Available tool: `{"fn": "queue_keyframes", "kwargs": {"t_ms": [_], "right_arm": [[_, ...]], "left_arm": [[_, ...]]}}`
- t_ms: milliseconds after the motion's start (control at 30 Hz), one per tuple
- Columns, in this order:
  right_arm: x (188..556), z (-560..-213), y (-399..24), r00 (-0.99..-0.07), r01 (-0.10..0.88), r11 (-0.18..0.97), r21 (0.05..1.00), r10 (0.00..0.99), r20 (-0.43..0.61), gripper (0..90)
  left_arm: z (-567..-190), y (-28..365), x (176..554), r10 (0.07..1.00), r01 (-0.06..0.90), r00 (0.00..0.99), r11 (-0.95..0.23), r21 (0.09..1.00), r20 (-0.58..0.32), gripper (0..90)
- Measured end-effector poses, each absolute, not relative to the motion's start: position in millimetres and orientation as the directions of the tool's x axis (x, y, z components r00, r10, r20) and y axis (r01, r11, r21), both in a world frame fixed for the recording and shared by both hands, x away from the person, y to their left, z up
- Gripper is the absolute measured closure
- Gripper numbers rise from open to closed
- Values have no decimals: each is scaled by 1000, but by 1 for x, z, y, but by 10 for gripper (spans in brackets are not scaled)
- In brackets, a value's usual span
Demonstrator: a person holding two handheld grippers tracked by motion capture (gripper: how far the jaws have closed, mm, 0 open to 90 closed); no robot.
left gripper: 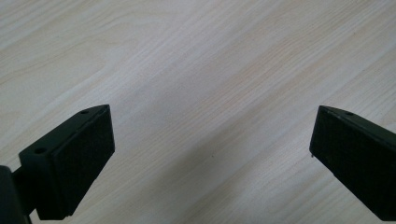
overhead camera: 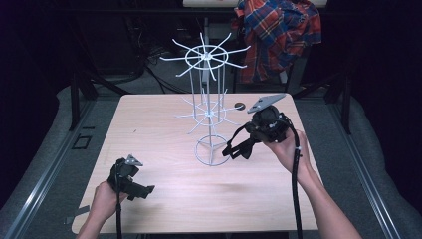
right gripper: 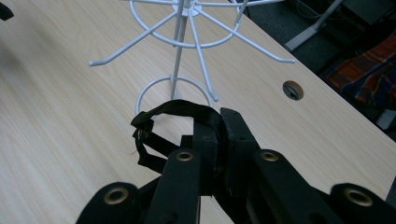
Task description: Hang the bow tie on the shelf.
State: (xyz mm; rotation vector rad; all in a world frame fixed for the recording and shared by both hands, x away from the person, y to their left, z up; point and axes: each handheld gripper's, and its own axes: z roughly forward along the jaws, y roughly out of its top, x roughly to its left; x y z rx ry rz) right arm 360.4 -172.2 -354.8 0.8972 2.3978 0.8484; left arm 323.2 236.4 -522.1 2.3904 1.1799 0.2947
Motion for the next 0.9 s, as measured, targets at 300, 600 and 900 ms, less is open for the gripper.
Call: {"fn": "queue_keyframes", "kwargs": {"t_ms": [300,600,900], "right_arm": [[372,-352,-169,-684,431,601,673,704,-191,856],[384,-356,-166,-682,438,598,671,708,-185,856],[396,-367,-165,-673,460,577,675,722,-159,856]], "left_arm": [[-522,236,323,790,693,613,-531,488,-11,1],[-522,237,323,789,695,614,-532,484,-12,1],[-522,237,323,789,694,614,-533,485,-12,1]]}}
